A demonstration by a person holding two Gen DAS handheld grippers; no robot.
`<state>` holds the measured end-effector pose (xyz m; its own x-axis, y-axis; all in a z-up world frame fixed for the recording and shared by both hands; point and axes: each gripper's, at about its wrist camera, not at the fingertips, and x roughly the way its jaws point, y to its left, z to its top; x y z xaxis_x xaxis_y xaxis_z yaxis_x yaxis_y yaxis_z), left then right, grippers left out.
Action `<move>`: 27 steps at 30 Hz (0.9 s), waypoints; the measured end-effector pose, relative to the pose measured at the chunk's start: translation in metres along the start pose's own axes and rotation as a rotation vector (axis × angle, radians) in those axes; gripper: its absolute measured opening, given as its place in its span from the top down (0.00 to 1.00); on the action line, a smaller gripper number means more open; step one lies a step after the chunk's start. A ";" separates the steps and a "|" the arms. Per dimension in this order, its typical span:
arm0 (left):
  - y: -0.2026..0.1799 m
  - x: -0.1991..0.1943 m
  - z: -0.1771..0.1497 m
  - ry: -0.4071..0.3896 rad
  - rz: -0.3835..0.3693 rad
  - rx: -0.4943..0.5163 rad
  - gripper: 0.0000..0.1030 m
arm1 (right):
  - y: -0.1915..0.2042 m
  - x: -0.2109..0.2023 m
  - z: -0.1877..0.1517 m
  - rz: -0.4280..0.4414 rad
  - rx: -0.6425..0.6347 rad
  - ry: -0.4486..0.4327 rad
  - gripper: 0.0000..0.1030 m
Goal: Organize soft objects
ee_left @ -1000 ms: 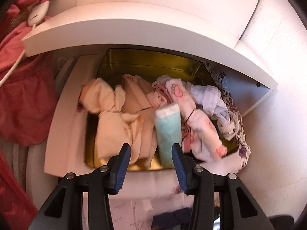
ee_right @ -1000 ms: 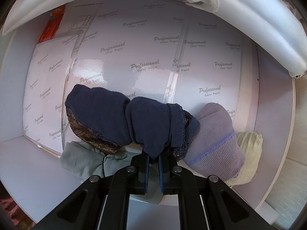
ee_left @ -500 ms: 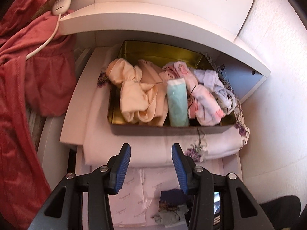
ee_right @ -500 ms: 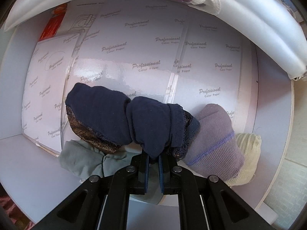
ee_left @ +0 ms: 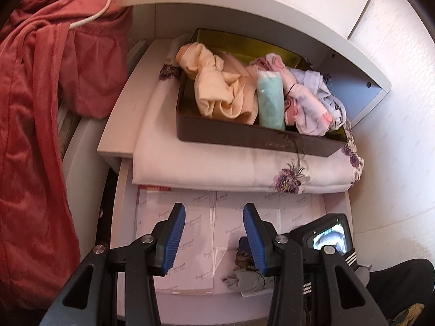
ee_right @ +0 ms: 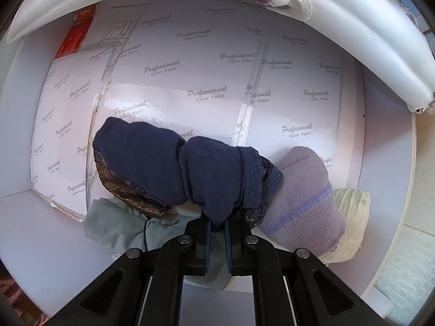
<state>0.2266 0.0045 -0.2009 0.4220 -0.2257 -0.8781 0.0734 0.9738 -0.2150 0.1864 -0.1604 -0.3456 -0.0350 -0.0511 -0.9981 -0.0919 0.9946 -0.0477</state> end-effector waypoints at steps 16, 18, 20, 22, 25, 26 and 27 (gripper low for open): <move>0.020 0.046 -0.028 0.140 0.065 -0.033 0.57 | -0.003 0.000 -0.001 0.016 0.015 0.001 0.91; 0.023 0.061 -0.035 0.210 0.065 -0.041 0.57 | -0.007 0.001 -0.001 0.023 0.021 0.000 0.91; 0.026 0.074 -0.042 0.269 0.069 -0.044 0.57 | -0.009 0.000 -0.001 0.032 0.028 -0.001 0.91; 0.025 0.087 -0.049 0.319 0.076 -0.032 0.57 | -0.011 0.000 -0.001 0.043 0.038 -0.003 0.91; 0.024 0.096 -0.055 0.353 0.072 -0.026 0.57 | -0.014 0.000 0.000 0.047 0.039 -0.004 0.91; 0.025 0.098 -0.055 0.360 0.066 -0.029 0.57 | -0.014 0.000 0.000 0.046 0.037 -0.004 0.91; 0.024 0.098 -0.056 0.360 0.067 -0.031 0.56 | -0.013 0.000 -0.001 0.046 0.037 -0.004 0.91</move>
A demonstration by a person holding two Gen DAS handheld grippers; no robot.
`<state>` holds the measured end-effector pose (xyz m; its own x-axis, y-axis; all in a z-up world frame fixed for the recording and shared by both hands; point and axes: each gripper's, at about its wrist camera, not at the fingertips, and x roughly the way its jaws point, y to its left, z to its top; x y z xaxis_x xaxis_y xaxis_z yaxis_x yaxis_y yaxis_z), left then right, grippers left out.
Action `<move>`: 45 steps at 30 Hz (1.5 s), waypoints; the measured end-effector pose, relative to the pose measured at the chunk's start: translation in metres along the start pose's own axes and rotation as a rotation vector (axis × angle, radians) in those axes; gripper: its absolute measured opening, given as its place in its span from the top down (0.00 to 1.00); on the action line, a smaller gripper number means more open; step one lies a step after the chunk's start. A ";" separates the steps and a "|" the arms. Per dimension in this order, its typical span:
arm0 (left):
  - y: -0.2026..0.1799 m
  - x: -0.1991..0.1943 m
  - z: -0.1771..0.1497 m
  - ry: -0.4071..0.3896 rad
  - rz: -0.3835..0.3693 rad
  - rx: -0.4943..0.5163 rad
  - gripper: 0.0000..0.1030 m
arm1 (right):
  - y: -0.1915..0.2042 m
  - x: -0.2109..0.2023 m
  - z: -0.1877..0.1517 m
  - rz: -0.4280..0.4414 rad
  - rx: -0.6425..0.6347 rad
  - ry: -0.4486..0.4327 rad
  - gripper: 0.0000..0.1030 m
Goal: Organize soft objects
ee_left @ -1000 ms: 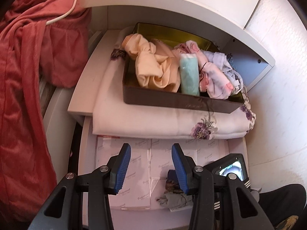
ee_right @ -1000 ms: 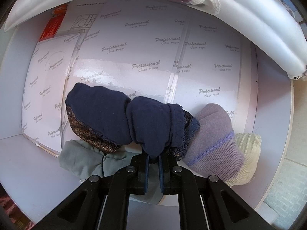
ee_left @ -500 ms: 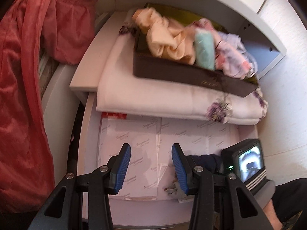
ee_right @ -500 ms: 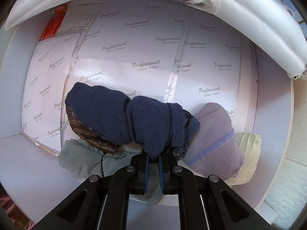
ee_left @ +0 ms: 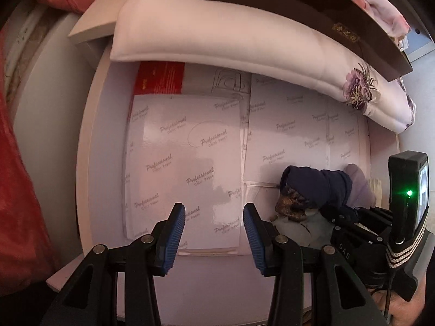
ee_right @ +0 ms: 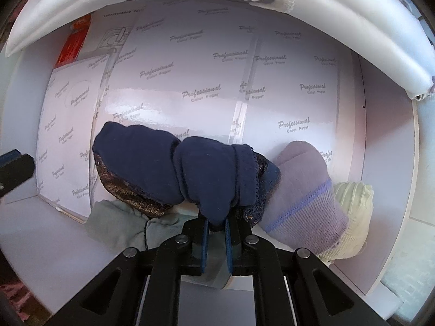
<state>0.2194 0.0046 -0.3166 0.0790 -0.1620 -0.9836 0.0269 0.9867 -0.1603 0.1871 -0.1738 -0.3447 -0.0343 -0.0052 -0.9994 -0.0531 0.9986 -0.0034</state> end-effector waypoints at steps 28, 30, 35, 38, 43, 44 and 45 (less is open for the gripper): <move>0.007 0.024 -0.004 0.098 -0.014 -0.048 0.54 | -0.044 -0.068 0.017 0.016 0.071 -0.126 0.48; 0.007 0.026 -0.005 0.104 -0.015 -0.051 0.54 | -0.020 -0.067 0.019 -0.009 -0.053 -0.114 0.37; 0.010 0.030 -0.002 0.111 -0.028 -0.065 0.54 | 0.029 -0.048 0.019 -0.210 -0.418 -0.083 0.27; 0.010 0.030 -0.003 0.111 -0.033 -0.065 0.54 | 0.031 -0.035 0.023 -0.211 -0.468 -0.072 0.27; 0.008 0.033 -0.003 0.115 -0.037 -0.055 0.54 | 0.031 -0.010 0.029 -0.243 -0.535 -0.029 0.31; 0.007 0.034 -0.003 0.118 -0.034 -0.050 0.54 | 0.032 -0.006 0.031 -0.240 -0.533 -0.026 0.32; 0.007 0.036 -0.003 0.120 -0.032 -0.048 0.54 | 0.031 -0.004 0.031 -0.235 -0.529 -0.025 0.39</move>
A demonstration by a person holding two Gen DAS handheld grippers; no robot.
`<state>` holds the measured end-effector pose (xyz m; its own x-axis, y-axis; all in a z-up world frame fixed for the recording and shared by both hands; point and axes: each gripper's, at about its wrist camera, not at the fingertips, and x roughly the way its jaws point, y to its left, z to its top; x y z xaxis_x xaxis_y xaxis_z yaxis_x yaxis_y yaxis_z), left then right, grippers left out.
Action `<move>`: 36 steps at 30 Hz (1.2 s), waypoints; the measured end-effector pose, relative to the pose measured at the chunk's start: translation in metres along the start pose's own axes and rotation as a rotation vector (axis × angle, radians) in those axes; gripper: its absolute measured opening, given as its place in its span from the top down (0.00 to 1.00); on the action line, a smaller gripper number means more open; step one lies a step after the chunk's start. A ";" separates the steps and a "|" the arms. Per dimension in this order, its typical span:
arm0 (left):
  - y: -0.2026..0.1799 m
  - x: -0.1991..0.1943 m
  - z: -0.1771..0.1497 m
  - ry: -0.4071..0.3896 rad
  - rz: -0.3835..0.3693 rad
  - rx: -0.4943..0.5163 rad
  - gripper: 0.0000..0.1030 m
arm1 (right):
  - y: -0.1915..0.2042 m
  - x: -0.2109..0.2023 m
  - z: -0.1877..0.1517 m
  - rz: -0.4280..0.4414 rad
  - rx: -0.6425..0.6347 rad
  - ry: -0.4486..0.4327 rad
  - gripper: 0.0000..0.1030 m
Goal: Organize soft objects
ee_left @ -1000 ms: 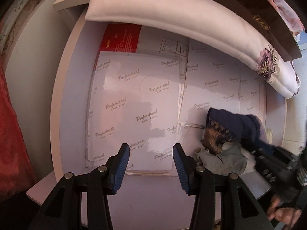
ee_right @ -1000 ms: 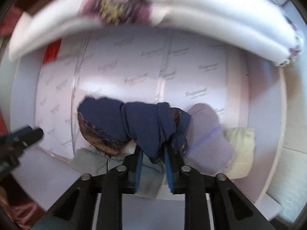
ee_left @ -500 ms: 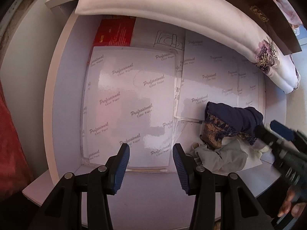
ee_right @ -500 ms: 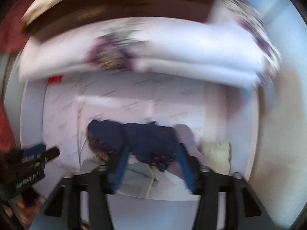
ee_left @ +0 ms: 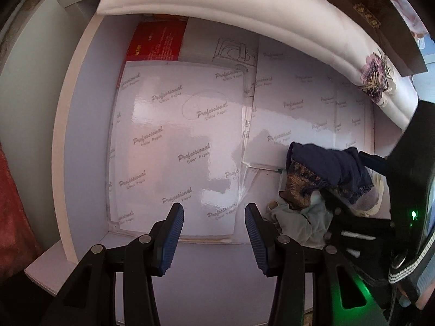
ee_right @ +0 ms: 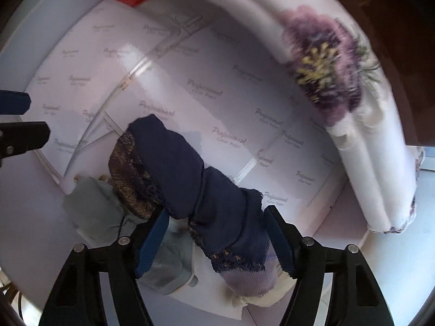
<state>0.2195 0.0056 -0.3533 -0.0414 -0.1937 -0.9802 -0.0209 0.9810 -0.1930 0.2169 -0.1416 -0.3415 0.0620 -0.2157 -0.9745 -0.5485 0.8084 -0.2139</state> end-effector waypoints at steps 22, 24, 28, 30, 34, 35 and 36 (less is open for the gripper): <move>-0.014 0.004 -0.002 -0.001 0.021 0.084 0.54 | -0.123 -0.091 -0.053 0.220 0.468 -0.176 0.78; -0.020 0.001 -0.004 -0.004 0.036 0.106 0.54 | -0.125 -0.085 -0.056 0.236 0.496 -0.168 0.78; -0.026 0.002 -0.006 -0.006 0.049 0.127 0.54 | -0.114 -0.085 -0.051 0.258 0.477 -0.129 0.78; -0.028 0.006 -0.007 -0.002 0.054 0.134 0.54 | -0.107 -0.081 -0.048 0.255 0.455 -0.104 0.78; -0.037 0.012 -0.008 0.020 0.032 0.163 0.54 | -0.096 -0.068 -0.041 0.234 0.426 -0.052 0.78; -0.041 0.014 -0.009 0.022 0.022 0.179 0.54 | -0.096 -0.067 -0.040 0.229 0.432 -0.047 0.78; -0.046 0.015 -0.010 0.025 0.014 0.200 0.54 | -0.095 -0.065 -0.040 0.229 0.435 -0.048 0.78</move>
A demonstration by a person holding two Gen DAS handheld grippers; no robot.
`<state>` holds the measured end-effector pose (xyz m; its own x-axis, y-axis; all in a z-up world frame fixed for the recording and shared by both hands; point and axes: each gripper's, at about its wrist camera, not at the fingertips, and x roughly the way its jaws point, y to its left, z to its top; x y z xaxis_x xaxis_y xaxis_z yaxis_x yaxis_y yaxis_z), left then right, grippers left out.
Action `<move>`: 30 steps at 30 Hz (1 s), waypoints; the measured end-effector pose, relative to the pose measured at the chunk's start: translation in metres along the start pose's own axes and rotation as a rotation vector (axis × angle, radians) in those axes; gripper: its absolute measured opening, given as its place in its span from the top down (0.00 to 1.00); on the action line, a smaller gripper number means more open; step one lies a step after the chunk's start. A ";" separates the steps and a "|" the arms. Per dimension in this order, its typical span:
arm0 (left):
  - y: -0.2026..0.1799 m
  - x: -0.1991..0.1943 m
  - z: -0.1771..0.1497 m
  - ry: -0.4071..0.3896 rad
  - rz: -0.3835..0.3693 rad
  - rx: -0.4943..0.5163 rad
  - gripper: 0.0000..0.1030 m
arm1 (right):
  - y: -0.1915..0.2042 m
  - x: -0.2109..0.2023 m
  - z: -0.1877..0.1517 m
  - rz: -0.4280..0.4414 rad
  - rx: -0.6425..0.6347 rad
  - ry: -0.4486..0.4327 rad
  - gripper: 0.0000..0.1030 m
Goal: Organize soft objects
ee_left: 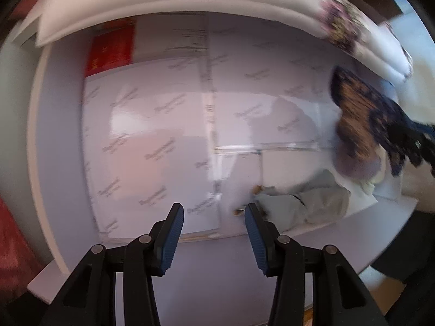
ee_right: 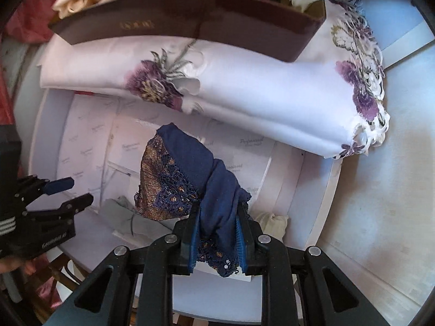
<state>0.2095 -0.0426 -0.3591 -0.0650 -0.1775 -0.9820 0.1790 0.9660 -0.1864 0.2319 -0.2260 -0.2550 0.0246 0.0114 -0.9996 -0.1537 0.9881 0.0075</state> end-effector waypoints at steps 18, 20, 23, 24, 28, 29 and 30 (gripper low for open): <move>-0.018 -0.001 0.025 0.035 -0.192 0.022 0.59 | -0.022 -0.037 -0.003 0.041 0.042 -0.057 0.78; -0.026 0.004 0.027 0.062 -0.190 0.055 0.59 | -0.023 -0.039 -0.005 0.039 0.041 -0.058 0.78; -0.036 0.015 0.027 0.097 -0.158 0.096 0.59 | -0.025 -0.042 -0.008 0.041 0.042 -0.063 0.78; -0.038 0.020 0.026 0.108 -0.149 0.100 0.59 | -0.025 -0.042 -0.007 0.042 0.043 -0.063 0.78; -0.040 0.026 0.026 0.105 -0.195 0.104 0.86 | -0.025 -0.041 -0.008 0.042 0.040 -0.066 0.78; -0.042 0.026 0.027 0.094 -0.196 0.116 0.92 | -0.024 -0.040 -0.007 0.041 0.039 -0.066 0.78; -0.042 0.024 0.028 0.079 -0.200 0.119 0.94 | -0.024 -0.040 -0.007 0.036 0.034 -0.068 0.78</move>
<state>0.2275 -0.0927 -0.3756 -0.1868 -0.3434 -0.9204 0.2689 0.8833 -0.3841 0.2280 -0.2515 -0.2154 0.0874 0.0559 -0.9946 -0.1221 0.9915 0.0450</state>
